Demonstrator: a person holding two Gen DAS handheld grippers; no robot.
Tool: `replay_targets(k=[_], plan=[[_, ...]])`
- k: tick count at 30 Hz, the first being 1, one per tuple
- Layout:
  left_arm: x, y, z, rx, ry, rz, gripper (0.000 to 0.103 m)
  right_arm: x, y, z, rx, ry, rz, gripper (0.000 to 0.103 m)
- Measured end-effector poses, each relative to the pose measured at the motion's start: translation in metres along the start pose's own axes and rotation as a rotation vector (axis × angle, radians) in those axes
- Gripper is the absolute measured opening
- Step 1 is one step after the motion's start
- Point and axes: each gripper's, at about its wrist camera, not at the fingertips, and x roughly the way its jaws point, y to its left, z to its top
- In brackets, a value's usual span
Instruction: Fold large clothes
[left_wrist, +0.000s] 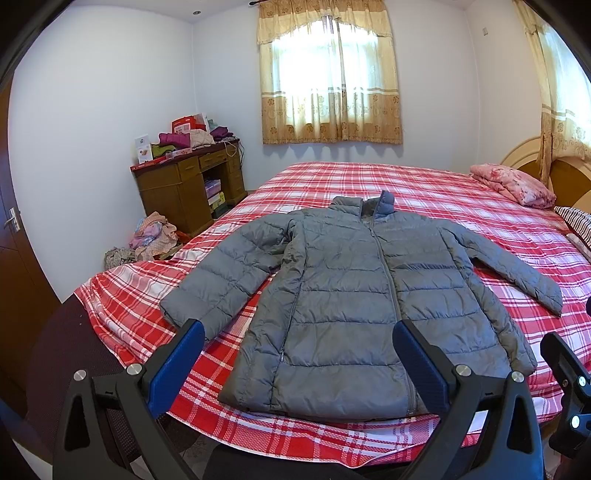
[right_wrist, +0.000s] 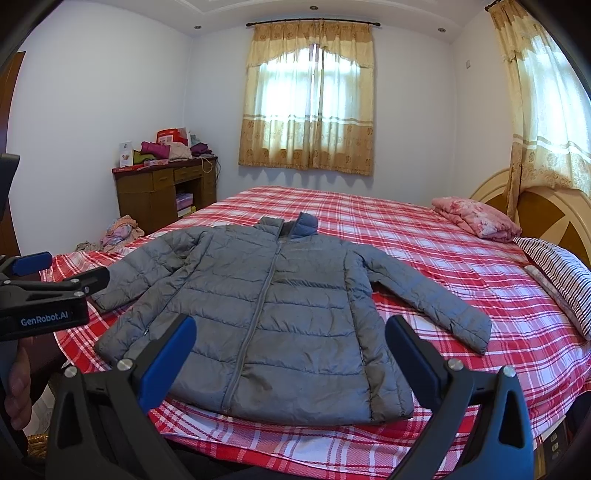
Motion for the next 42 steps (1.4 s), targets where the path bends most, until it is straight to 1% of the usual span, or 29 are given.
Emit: replay_targets(k=[36, 39, 42], plan=[[0.004, 0.001, -0.001, 0.001, 0.007, -0.003, 0.102, 0.001, 0.002, -0.001, 0.004, 0.007, 0.014, 0.103], [0.011, -0.001, -0.002, 0.013, 0.009, -0.023, 0.102, 0.012, -0.009, -0.003, 0.027, 0.024, 0.047, 0.103], [0.03, -0.008, -0.004, 0.056, 0.015, -0.021, 0.102, 0.037, -0.043, -0.004, 0.096, 0.066, 0.037, 0.103]])
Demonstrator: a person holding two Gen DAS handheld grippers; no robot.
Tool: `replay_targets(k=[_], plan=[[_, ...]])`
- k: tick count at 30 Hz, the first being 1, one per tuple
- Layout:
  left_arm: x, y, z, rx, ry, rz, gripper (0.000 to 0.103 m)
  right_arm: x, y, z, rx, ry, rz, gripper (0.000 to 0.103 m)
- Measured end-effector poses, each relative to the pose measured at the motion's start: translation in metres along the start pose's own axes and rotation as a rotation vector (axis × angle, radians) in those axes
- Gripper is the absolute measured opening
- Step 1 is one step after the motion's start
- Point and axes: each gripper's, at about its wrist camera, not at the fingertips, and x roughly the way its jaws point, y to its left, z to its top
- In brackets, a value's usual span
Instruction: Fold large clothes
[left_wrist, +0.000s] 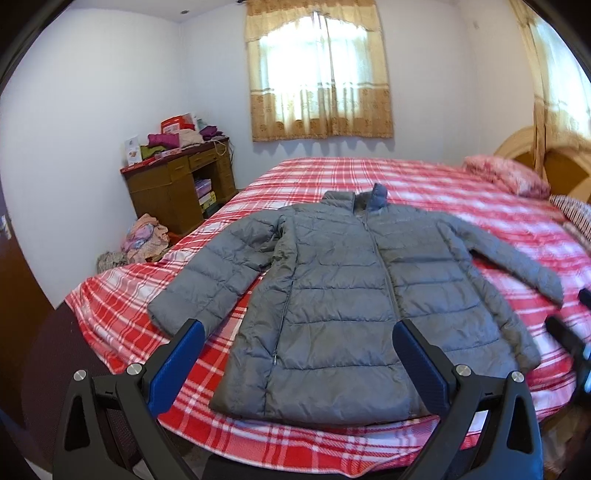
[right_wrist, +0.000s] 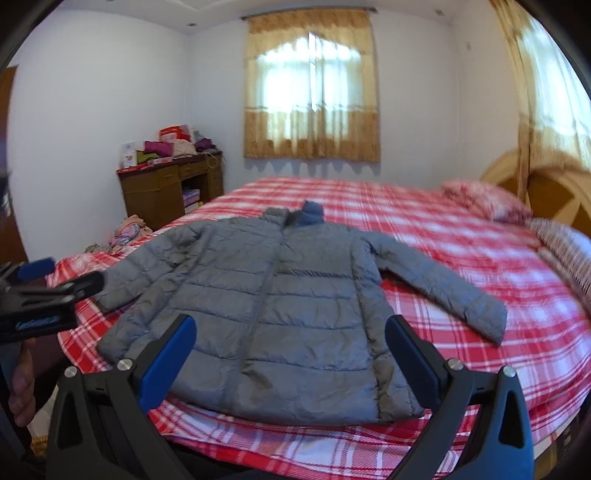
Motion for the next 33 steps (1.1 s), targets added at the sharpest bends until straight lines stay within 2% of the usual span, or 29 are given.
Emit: replay_targets(k=[3, 6, 8, 12, 16, 18, 21, 23, 26, 27, 28, 31, 33], plan=[[0.029, -0.01, 0.001, 0.05, 0.029, -0.002, 0.102, 0.029, -0.048, 0.001, 0.077, 0.027, -0.086, 0.103], [0.059, -0.021, 0.007, 0.084, 0.059, -0.013, 0.102, 0.057, -0.103, -0.005, 0.193, 0.075, -0.136, 0.103], [0.079, -0.029, 0.012, 0.103, 0.078, -0.02, 0.102, 0.072, -0.137, -0.011, 0.257, 0.104, -0.17, 0.098], [0.109, -0.043, 0.022, 0.127, 0.077, -0.036, 0.102, 0.095, -0.2, -0.022, 0.371, 0.145, -0.216, 0.09], [0.148, -0.057, 0.033, 0.145, 0.085, -0.031, 0.102, 0.117, -0.264, -0.026, 0.462, 0.163, -0.338, 0.09], [0.167, -0.061, 0.039, 0.144, 0.102, -0.038, 0.102, 0.127, -0.289, -0.027, 0.494, 0.187, -0.39, 0.09], [0.194, -0.062, 0.046, 0.129, 0.135, -0.059, 0.102, 0.143, -0.318, -0.031, 0.563, 0.241, -0.395, 0.081], [0.21, -0.064, 0.051, 0.134, 0.146, -0.04, 0.102, 0.152, -0.33, -0.034, 0.598, 0.264, -0.389, 0.079], [0.233, -0.062, 0.057, 0.154, 0.165, -0.001, 0.102, 0.162, -0.338, -0.033, 0.573, 0.266, -0.39, 0.076], [0.241, -0.059, 0.06, 0.149, 0.176, 0.005, 0.102, 0.163, -0.337, -0.03, 0.547, 0.275, -0.397, 0.062], [0.247, -0.055, 0.062, 0.142, 0.183, 0.015, 0.102, 0.163, -0.335, -0.028, 0.533, 0.279, -0.386, 0.039], [0.26, -0.041, 0.069, 0.126, 0.197, 0.045, 0.102, 0.162, -0.336, -0.021, 0.528, 0.267, -0.338, 0.022], [0.264, -0.031, 0.074, 0.114, 0.191, 0.065, 0.102, 0.158, -0.33, -0.01, 0.505, 0.233, -0.333, 0.02]])
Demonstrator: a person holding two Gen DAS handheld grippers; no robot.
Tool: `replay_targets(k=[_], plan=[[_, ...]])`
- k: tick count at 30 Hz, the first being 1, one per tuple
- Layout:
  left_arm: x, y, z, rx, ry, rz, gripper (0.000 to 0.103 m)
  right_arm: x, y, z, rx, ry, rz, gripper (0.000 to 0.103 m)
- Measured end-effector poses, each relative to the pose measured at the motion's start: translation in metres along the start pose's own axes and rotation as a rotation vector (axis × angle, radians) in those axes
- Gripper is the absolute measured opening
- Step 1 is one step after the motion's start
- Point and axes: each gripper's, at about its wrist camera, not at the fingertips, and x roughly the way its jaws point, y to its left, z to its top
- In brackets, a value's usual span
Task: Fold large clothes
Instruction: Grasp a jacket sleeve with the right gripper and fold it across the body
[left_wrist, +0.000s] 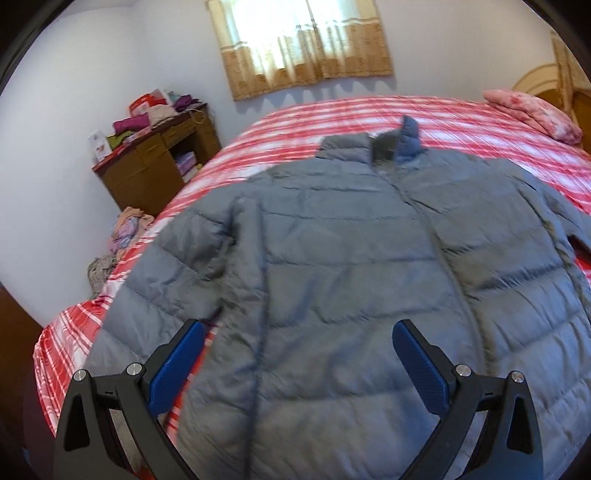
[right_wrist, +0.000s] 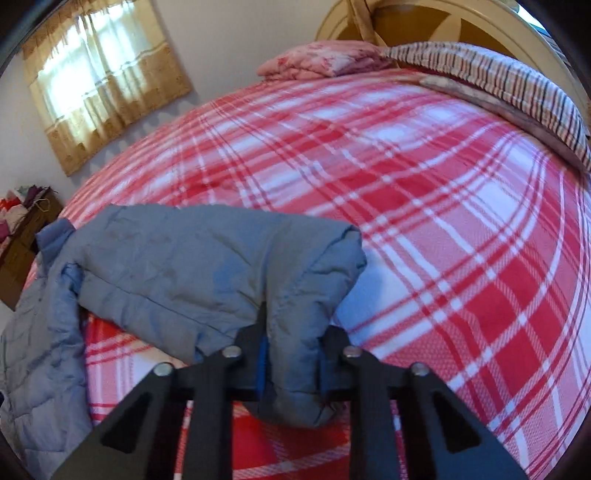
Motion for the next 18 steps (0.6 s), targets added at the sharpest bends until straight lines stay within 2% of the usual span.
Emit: replay_targets(k=[4, 8, 14, 18], plan=[[-0.001, 0.016, 0.006, -0.015, -0.023, 0.031, 0.102, -0.032, 0.038, 0.016, -0.079, -0.088, 0.043, 0.019], [-0.003, 0.032, 0.013, -0.055, -0.035, 0.025, 0.102, -0.056, 0.1, 0.03, -0.194, -0.156, 0.1, 0.019], [-0.004, 0.046, 0.019, -0.065, -0.069, 0.051, 0.102, -0.062, 0.201, 0.03, -0.378, -0.212, 0.169, 0.018], [0.001, 0.058, 0.023, -0.078, -0.081, 0.076, 0.102, -0.048, 0.261, 0.011, -0.483, -0.197, 0.22, 0.018]])
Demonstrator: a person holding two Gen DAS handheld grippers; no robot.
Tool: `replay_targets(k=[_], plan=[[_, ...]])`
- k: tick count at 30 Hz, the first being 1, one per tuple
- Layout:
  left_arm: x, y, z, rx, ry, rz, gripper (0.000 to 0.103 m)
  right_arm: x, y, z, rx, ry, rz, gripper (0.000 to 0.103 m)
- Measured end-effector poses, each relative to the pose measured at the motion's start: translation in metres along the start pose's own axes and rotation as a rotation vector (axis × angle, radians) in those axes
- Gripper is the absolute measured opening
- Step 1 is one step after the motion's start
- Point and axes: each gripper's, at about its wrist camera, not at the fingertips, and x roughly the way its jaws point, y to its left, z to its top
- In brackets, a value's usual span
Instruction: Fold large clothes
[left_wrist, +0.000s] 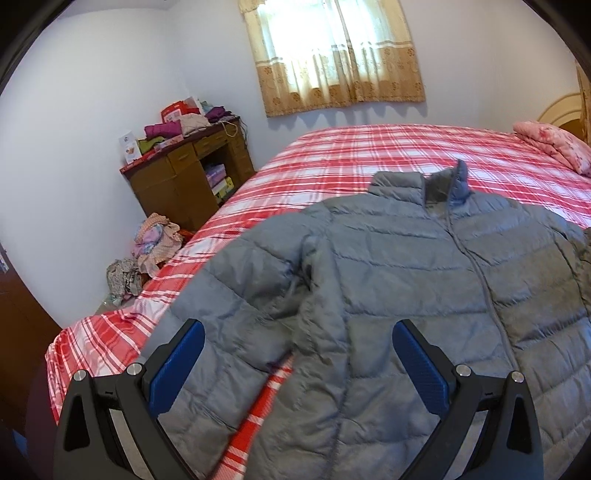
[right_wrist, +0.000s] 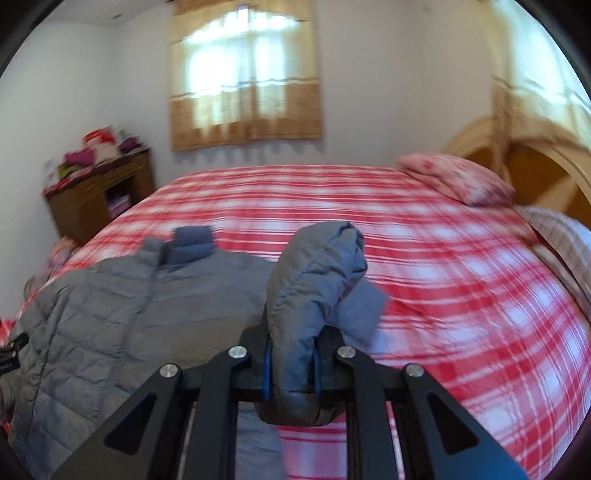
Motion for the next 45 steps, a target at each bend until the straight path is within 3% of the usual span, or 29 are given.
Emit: replay_targets(k=[10, 14, 15, 17, 18, 19, 23, 27, 33, 37, 38, 40, 41, 42, 45], plan=[[0.023, 0.042, -0.01, -0.016, -0.001, 0.091, 0.102, 0.079, 0.128, -0.037, -0.172, 0.114, 0.141, 0.018], [0.033, 0.06, -0.012, -0.053, 0.024, 0.122, 0.102, 0.091, 0.155, -0.055, -0.214, 0.159, 0.189, 0.019], [0.034, 0.064, -0.012, -0.062, 0.031, 0.129, 0.102, 0.092, 0.16, -0.057, -0.223, 0.162, 0.198, 0.025], [0.035, 0.07, -0.011, -0.074, 0.035, 0.144, 0.102, 0.085, 0.161, -0.056, -0.22, 0.15, 0.223, 0.047], [0.034, 0.073, -0.009, -0.084, 0.034, 0.154, 0.102, 0.08, 0.162, -0.054, -0.221, 0.151, 0.241, 0.07], [0.033, 0.075, -0.008, -0.093, 0.033, 0.154, 0.102, 0.072, 0.162, -0.052, -0.226, 0.142, 0.256, 0.086], [0.028, 0.074, 0.002, -0.158, 0.028, 0.123, 0.102, 0.036, 0.156, -0.049, -0.27, 0.094, 0.277, 0.087], [0.023, 0.036, 0.014, -0.171, 0.023, 0.014, 0.102, 0.029, 0.124, -0.046, -0.218, 0.046, 0.183, 0.087], [0.039, -0.063, 0.026, -0.059, 0.082, -0.162, 0.102, 0.042, 0.063, -0.054, -0.077, 0.076, 0.089, 0.088], [0.061, -0.116, 0.028, -0.011, 0.129, -0.239, 0.102, 0.038, 0.037, -0.064, -0.056, 0.072, 0.047, 0.089], [0.069, -0.13, 0.028, 0.007, 0.14, -0.25, 0.099, 0.039, 0.029, -0.068, -0.05, 0.077, 0.036, 0.089], [0.076, -0.147, 0.03, 0.013, 0.155, -0.298, 0.048, 0.04, 0.018, -0.075, -0.038, 0.095, 0.023, 0.092], [0.081, -0.154, 0.029, 0.023, 0.18, -0.345, 0.009, 0.044, 0.011, -0.079, -0.028, 0.108, 0.015, 0.092], [0.081, -0.159, 0.03, 0.033, 0.195, -0.366, 0.009, 0.046, 0.004, -0.083, -0.015, 0.119, 0.008, 0.092], [0.056, -0.157, 0.037, 0.074, 0.086, -0.328, 0.009, 0.051, -0.011, -0.089, 0.035, 0.135, 0.0, 0.092]])
